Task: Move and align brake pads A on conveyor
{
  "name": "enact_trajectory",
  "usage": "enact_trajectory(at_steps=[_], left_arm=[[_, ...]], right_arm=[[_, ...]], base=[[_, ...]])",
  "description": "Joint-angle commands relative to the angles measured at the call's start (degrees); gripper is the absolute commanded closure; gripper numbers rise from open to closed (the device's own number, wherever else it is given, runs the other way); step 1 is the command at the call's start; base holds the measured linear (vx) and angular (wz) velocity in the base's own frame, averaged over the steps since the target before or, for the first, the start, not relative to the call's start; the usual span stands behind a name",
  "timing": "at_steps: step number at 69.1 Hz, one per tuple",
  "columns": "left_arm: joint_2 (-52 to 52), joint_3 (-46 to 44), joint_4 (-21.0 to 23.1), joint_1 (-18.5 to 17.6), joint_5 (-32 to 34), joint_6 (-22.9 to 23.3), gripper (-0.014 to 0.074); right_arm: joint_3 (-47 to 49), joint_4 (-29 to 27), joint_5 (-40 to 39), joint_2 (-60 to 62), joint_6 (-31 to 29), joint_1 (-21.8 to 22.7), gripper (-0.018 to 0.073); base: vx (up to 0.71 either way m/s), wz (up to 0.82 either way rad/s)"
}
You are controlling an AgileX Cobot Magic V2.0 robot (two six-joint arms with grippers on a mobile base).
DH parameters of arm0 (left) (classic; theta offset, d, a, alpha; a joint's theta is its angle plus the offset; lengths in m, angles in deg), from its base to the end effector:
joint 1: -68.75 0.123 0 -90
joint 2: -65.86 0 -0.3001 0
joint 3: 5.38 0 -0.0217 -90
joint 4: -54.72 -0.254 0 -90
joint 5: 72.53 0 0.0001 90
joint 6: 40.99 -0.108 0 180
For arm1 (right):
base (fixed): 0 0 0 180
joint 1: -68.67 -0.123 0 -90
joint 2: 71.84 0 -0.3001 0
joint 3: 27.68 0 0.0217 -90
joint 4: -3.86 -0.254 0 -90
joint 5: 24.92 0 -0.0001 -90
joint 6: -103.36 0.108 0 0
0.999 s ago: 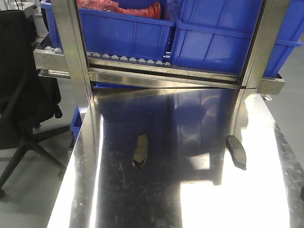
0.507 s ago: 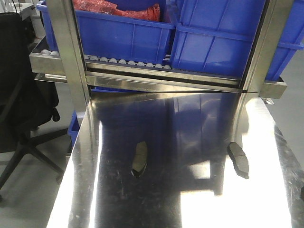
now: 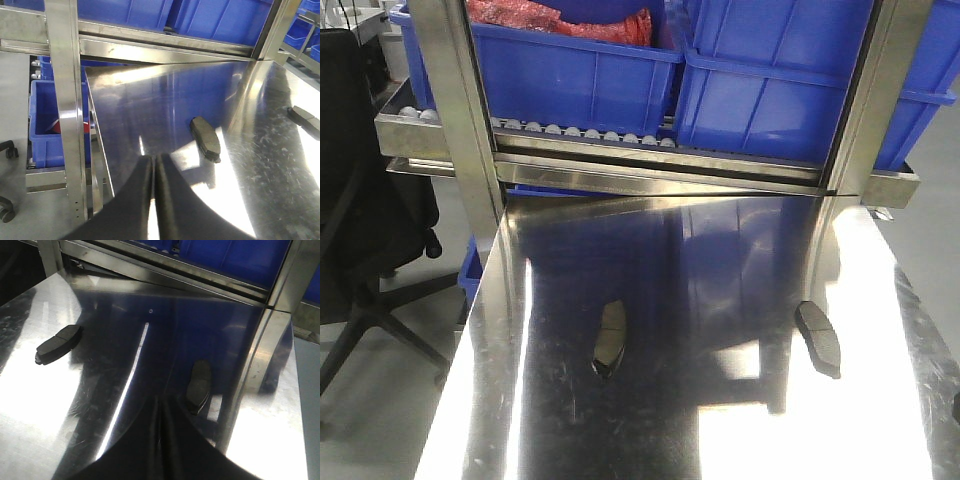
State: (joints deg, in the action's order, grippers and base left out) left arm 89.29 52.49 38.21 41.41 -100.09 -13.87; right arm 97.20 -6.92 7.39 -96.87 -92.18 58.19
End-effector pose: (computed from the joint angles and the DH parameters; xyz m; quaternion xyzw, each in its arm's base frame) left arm 0.0725 -0.0215 0.2692 0.0664 0.8049 -0.1495 0.5705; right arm 0.0710 0.0241 0.2745 -0.1492 0.8149 0.0614 0.5567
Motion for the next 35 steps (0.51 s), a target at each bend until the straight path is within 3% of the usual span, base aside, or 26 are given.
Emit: enact_trajectory(at_steps=[1,35], left_arm=[[0.8,-1.6,-0.5,-0.3,3.9,0.0,0.0603],[0.8,-1.6,-0.5,-0.3,3.9,0.0,0.0603]], right_arm=[[1.5,-0.1,-3.9,-0.5,-0.4,0.2,0.0567],[1.5,-0.1,-3.9,-0.5,-0.4,0.2,0.0567]], base=[[0.0,0.0],[0.0,0.0]])
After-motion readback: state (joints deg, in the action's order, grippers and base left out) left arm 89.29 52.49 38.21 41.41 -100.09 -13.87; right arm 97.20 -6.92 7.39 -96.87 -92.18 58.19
